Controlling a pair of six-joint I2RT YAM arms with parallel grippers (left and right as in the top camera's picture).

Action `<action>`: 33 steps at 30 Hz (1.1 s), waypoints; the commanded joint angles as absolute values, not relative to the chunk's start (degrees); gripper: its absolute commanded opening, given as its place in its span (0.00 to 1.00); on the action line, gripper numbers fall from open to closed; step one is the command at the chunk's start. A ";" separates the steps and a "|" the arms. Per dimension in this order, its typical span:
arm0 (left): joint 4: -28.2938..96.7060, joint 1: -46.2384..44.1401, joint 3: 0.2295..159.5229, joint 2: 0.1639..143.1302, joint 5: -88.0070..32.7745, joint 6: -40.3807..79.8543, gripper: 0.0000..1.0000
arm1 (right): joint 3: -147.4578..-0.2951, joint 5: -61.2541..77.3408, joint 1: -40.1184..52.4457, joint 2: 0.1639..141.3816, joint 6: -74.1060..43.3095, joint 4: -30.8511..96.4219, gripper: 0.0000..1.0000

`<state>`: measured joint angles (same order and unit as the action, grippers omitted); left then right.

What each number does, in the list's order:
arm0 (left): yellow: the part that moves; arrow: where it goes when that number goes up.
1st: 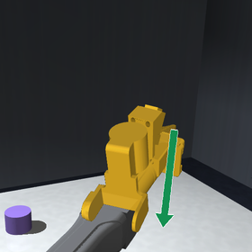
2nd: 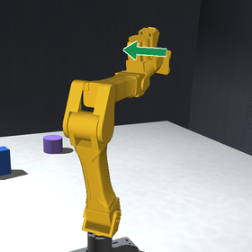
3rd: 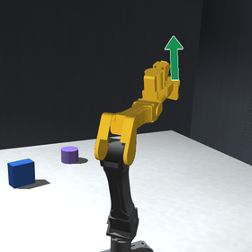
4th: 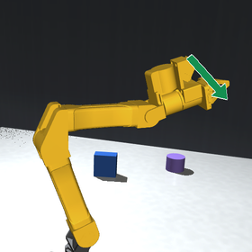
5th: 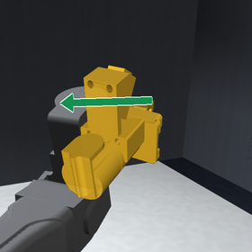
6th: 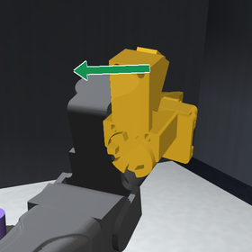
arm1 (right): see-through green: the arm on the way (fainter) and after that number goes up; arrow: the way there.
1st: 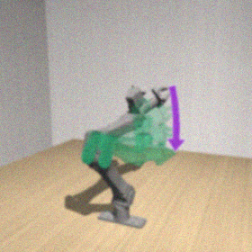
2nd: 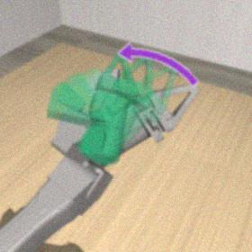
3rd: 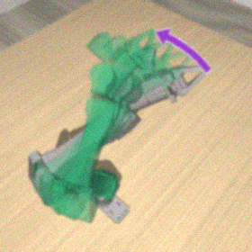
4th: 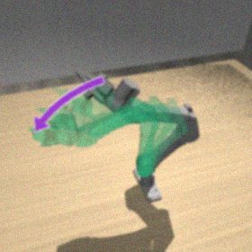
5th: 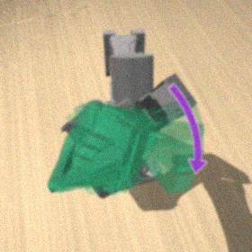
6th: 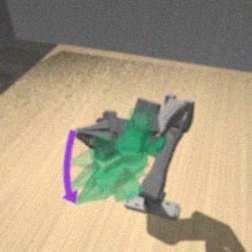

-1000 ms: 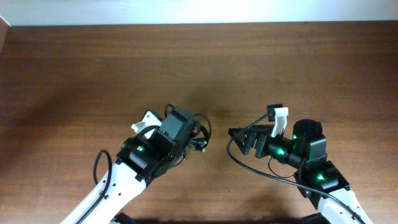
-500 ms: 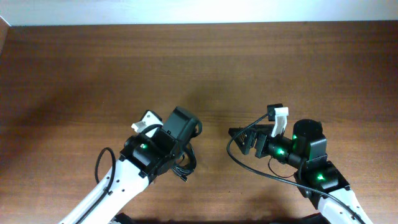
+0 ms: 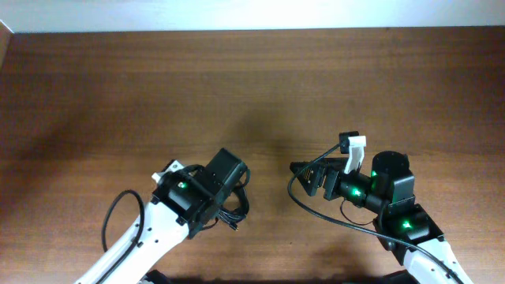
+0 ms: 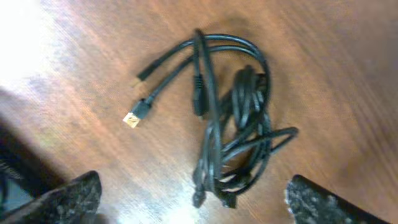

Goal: Untangle cables

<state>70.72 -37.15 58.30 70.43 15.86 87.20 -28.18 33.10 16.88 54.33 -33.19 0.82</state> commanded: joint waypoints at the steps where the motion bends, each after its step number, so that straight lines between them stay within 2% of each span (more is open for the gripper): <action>1: 72.49 -36.95 58.96 71.99 18.92 86.85 0.98 | -28.58 33.43 17.19 53.89 -32.99 0.64 0.99; 16: 72.47 -36.95 58.96 82.46 21.71 86.89 0.98 | -28.58 33.41 17.19 54.00 -32.97 0.60 0.99; 33: 71.70 -37.06 58.96 82.61 20.36 85.12 0.95 | -28.58 33.19 17.19 54.00 -32.97 1.04 0.99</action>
